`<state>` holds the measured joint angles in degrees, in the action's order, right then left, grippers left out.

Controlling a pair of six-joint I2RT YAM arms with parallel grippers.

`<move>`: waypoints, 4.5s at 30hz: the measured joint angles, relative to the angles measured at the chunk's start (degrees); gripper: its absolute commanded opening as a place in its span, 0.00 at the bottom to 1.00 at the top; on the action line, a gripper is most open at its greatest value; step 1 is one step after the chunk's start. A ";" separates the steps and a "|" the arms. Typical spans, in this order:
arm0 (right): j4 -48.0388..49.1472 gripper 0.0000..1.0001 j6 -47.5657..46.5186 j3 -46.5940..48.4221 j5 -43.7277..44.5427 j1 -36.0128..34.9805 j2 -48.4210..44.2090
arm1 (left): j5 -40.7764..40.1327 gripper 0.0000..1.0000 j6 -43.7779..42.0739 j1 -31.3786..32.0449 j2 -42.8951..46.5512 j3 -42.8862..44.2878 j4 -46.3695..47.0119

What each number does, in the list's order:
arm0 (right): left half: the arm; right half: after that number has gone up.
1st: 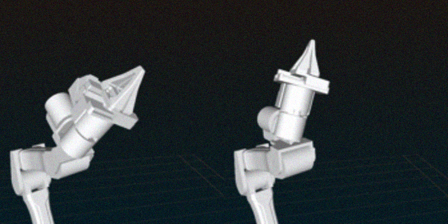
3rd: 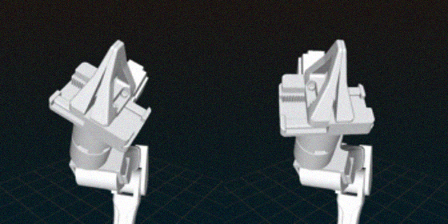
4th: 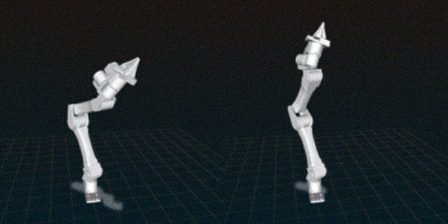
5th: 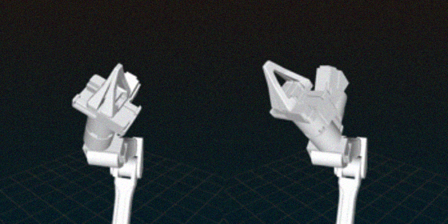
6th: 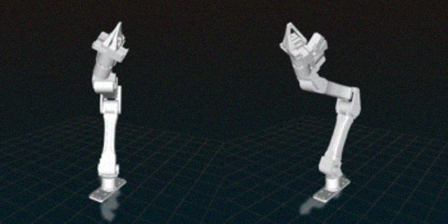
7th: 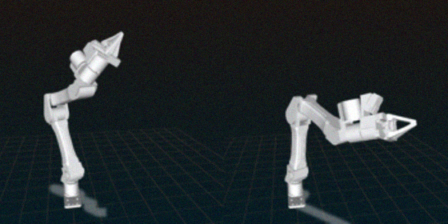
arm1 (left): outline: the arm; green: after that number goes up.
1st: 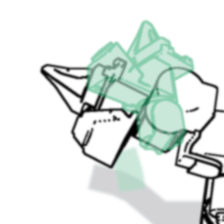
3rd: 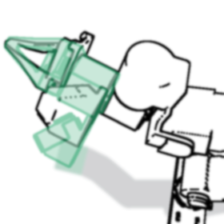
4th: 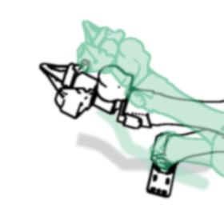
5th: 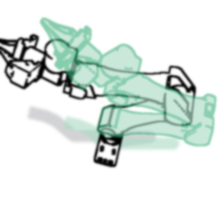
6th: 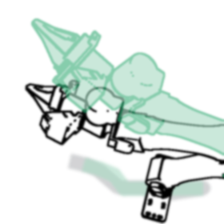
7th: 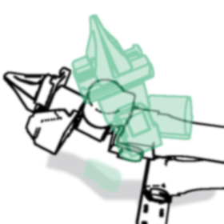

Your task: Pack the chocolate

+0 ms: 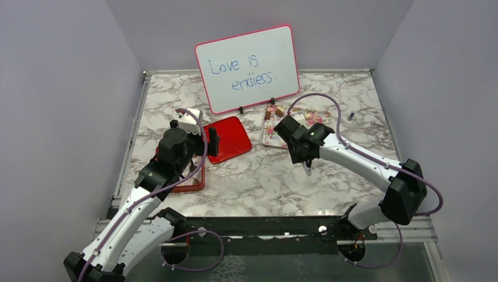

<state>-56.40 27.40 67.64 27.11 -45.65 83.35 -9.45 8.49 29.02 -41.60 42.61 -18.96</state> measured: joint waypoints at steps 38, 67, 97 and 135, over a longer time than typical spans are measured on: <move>5.11 0.35 -3.08 1.07 0.55 0.00 -1.88 | -1.49 0.99 1.16 0.00 0.07 1.14 -0.02; 28.37 0.34 -7.04 12.63 -23.58 -9.44 9.40 | -10.75 0.99 3.91 0.00 14.49 14.27 -1.31; 29.35 0.36 -15.85 53.13 -19.61 -25.07 47.50 | -13.11 0.99 12.87 0.72 22.58 13.90 -3.96; 27.71 0.44 -17.90 51.32 -13.27 -25.62 48.00 | -16.92 0.99 8.46 2.62 22.88 9.51 -3.80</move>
<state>-28.69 9.50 118.96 13.85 -71.26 131.35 -26.37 16.95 31.64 -18.72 52.12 -22.76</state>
